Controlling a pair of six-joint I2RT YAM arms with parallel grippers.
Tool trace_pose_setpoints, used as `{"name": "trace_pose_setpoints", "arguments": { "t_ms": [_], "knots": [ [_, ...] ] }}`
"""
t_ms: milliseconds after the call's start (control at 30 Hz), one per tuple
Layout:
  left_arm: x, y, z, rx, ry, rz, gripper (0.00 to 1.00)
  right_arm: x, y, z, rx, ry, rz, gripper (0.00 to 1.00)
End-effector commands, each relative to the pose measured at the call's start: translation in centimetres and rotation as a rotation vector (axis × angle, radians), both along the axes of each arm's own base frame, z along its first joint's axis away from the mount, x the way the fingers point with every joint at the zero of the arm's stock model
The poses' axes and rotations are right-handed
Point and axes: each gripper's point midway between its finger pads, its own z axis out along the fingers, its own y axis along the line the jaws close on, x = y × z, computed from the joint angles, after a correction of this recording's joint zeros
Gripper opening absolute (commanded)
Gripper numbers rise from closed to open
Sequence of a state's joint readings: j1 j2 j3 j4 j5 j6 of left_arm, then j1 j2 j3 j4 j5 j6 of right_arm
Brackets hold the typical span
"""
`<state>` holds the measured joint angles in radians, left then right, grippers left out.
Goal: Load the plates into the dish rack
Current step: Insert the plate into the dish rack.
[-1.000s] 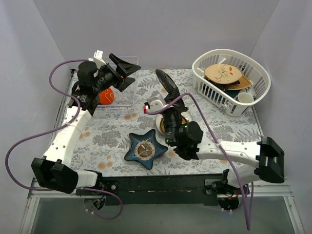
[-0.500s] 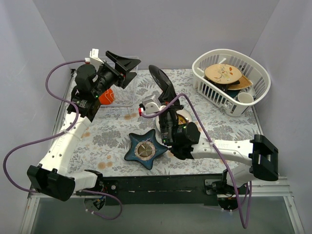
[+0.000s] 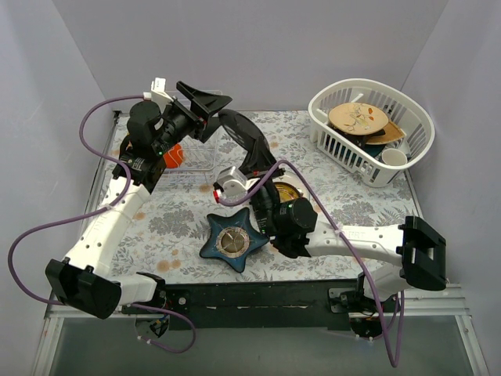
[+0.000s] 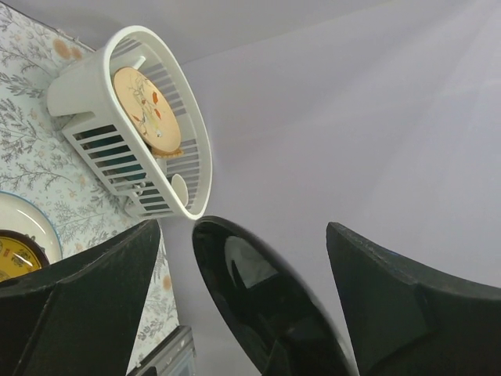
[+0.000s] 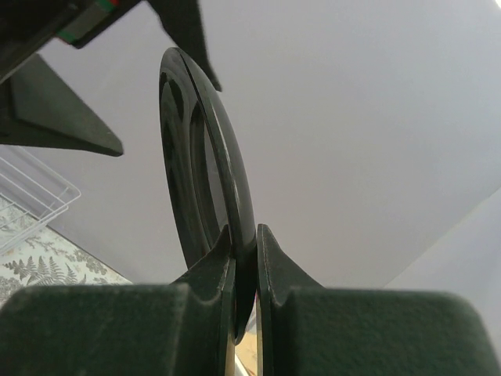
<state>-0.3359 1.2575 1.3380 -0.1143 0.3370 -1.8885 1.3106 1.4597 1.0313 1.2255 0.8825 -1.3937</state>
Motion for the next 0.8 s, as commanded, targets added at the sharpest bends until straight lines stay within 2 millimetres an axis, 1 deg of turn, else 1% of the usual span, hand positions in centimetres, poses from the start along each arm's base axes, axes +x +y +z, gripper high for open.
{"name": "trace_pose_setpoints", "arguments": {
  "t_ms": [0,67,267,333,367,500,533,600,700,767],
  "knots": [
    [-1.0,-0.3,1.9,-0.013,-0.03,-0.036,0.87,-0.8,1.2,0.4,-0.023,-0.054,0.078,0.01],
    [-1.3,-0.4,2.1,-0.017,-0.032,-0.05,0.87,-0.8,1.7,-0.1,-0.055,-0.056,0.084,0.01],
    [-2.1,-0.5,2.5,-0.023,-0.028,-0.076,0.86,-0.1,2.3,-0.4,-0.104,-0.085,0.062,0.01],
    [-2.5,-0.6,2.6,-0.021,-0.028,-0.085,0.85,0.3,1.9,-0.2,-0.117,-0.102,0.041,0.01],
    [-2.6,-0.6,2.6,-0.02,-0.027,-0.088,0.83,0.6,1.8,-0.2,-0.119,-0.105,0.03,0.01],
    [-3.3,-0.7,2.8,-0.02,-0.024,-0.114,0.77,1.6,0.2,0.2,-0.109,-0.128,-0.029,0.01],
    [-3.6,-0.9,2.5,-0.02,-0.012,-0.134,0.75,1.7,0.0,0.1,-0.117,-0.133,-0.036,0.01],
    [-3.9,-1.0,2.6,-0.027,-0.008,-0.15,0.7,2.1,-0.5,0.2,-0.118,-0.136,-0.049,0.01],
    [-4.5,-1.0,2.6,-0.029,-0.005,-0.159,0.65,2.4,-1.2,0.4,-0.114,-0.146,-0.062,0.01],
    [-4.6,-1.0,2.5,-0.028,-0.004,-0.164,0.63,2.5,-1.2,0.4,-0.115,-0.146,-0.061,0.01]
  ]
}}
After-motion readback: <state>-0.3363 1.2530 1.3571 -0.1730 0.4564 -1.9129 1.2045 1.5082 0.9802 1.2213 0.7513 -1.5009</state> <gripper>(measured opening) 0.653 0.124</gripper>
